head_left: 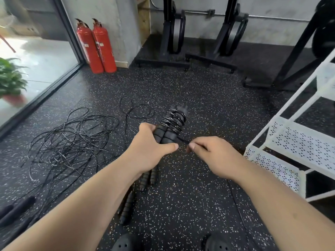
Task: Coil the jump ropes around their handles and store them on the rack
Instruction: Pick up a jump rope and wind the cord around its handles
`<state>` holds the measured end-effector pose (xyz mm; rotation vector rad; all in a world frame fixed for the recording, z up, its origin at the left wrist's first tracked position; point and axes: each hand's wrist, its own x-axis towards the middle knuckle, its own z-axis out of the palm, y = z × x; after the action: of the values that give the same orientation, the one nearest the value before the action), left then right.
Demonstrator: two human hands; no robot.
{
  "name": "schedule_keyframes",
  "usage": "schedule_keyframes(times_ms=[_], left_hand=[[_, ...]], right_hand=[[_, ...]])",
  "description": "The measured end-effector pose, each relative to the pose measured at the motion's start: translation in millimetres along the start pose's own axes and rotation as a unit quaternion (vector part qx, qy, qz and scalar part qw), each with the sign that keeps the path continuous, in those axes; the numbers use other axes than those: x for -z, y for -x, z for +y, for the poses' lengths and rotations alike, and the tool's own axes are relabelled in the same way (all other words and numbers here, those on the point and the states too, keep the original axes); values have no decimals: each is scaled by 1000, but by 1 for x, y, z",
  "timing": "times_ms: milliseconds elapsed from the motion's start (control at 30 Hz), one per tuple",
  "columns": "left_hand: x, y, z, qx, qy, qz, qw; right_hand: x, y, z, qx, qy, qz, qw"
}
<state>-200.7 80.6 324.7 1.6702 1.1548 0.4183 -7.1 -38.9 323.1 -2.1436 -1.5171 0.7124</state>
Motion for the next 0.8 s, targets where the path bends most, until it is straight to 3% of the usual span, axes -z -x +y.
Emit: schedule_keyframes(times_ms=[200,400,500,800], left_hand=[[0,-6,-7,-13,-118,40,992],[3,-6,-8,-61,-251,42,965],[-2,-6,-10,-108,-311,16,944],[-21,4,-12,-215,-375,-107,895]], right_hand=[[-7,11,-17,36,75,-41,996],[0,17,-21,62,184,6,981],[5,19,-20,80,225,22,971],[21,15,-6,61,201,51,976]])
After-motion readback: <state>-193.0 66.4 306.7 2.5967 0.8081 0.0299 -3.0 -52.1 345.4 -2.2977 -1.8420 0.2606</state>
